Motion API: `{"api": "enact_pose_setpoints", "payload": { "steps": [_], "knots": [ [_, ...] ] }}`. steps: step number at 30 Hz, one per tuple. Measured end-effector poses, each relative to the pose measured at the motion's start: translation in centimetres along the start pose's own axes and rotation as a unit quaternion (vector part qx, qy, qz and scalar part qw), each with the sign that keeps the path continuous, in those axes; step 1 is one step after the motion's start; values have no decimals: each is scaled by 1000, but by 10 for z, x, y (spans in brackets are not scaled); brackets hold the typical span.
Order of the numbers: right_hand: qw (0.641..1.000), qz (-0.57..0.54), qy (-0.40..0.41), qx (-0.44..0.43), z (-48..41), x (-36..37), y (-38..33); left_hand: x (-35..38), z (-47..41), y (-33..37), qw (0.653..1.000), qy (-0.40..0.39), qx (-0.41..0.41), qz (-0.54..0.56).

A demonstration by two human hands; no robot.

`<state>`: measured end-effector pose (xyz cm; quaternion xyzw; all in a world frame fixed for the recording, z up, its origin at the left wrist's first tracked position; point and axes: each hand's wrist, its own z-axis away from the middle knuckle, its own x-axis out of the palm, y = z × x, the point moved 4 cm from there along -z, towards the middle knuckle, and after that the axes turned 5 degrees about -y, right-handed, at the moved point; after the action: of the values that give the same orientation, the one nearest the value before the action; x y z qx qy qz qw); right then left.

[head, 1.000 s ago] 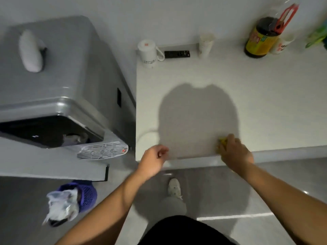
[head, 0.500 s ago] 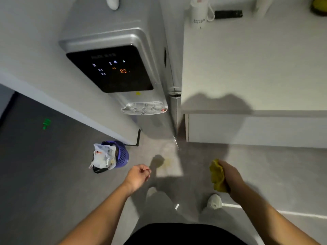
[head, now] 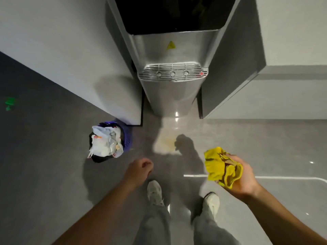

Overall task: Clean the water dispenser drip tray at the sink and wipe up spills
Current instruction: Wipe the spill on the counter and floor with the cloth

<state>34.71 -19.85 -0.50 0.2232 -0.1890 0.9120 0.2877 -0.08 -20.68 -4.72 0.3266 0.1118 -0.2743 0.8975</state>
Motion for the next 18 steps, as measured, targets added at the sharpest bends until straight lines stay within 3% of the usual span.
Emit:
{"api": "enact_pose_setpoints", "payload": {
  "steps": [2, 4, 10, 14, 16, 18],
  "knots": [
    [998, -10, 42, -47, -39, -13, 18, 2, -34, -29, 1000, -1, 8, -10],
    [998, 46, 10, -34, -87, -25, 42, 12, -77, -61, 1000, 4, 15, -12],
    [998, 60, -8, 16, -274, -126, 92, 73, -234, -161, 998, 22, 31, -50],
    [988, 145, 58, -14, -380, -205, 90, 114, -338, -223, 990, -15, 58, -127],
    [960, 253, 92, -69, -427, -235, 77, 126, -387, -247, 980, -18, 69, -184],
    [876, 439, 120, -157, -472, -252, 65, 136, -433, -266, 960, -18, 86, -267]
  ]
}}
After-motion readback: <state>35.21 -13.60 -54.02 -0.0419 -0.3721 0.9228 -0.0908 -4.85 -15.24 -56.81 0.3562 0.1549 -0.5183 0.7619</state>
